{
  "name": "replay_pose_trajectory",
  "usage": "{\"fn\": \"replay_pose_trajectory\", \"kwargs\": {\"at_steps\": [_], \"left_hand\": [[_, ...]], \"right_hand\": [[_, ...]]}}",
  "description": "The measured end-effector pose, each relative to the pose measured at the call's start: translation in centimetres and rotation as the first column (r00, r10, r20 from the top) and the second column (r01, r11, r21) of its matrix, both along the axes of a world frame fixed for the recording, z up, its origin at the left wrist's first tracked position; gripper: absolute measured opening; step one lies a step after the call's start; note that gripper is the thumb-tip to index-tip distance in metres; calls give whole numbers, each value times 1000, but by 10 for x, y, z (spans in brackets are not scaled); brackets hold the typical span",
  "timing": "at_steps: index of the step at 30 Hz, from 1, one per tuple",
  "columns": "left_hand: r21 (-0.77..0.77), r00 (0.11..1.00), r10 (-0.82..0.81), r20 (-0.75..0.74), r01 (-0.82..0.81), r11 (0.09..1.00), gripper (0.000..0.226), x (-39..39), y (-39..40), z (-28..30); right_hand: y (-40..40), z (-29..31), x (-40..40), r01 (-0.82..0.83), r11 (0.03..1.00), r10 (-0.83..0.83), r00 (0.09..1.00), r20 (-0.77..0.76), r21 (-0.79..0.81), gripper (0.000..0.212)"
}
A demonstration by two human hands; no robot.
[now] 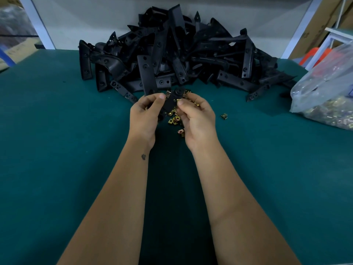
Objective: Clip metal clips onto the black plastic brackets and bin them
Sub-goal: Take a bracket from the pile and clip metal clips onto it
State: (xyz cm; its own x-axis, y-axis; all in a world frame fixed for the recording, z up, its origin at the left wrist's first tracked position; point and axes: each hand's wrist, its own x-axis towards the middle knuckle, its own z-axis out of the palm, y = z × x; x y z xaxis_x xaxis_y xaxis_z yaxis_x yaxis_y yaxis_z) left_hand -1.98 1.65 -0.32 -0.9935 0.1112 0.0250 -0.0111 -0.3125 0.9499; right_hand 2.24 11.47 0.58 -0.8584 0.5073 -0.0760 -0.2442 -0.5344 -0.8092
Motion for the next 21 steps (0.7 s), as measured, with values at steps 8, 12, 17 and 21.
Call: {"fn": "replay_pose_trajectory", "kwargs": {"at_steps": [8, 12, 17, 21], "left_hand": [[141, 995, -38, 93, 25, 990, 10, -4, 2, -1], [192, 989, -57, 134, 30, 981, 9, -4, 3, -1], [156, 995, -56, 88, 42, 987, 12, -2, 3, -1], [55, 999, -30, 40, 28, 998, 12, -1, 3, -1]], "right_hand": [[7, 2, 1, -70, 992, 62, 995, 73, 107, 27], [8, 3, 0, -83, 989, 82, 997, 11, 120, 30], [6, 6, 1, -69, 996, 69, 998, -7, 48, 32], [6, 7, 1, -73, 997, 73, 997, 19, 11, 33]]}}
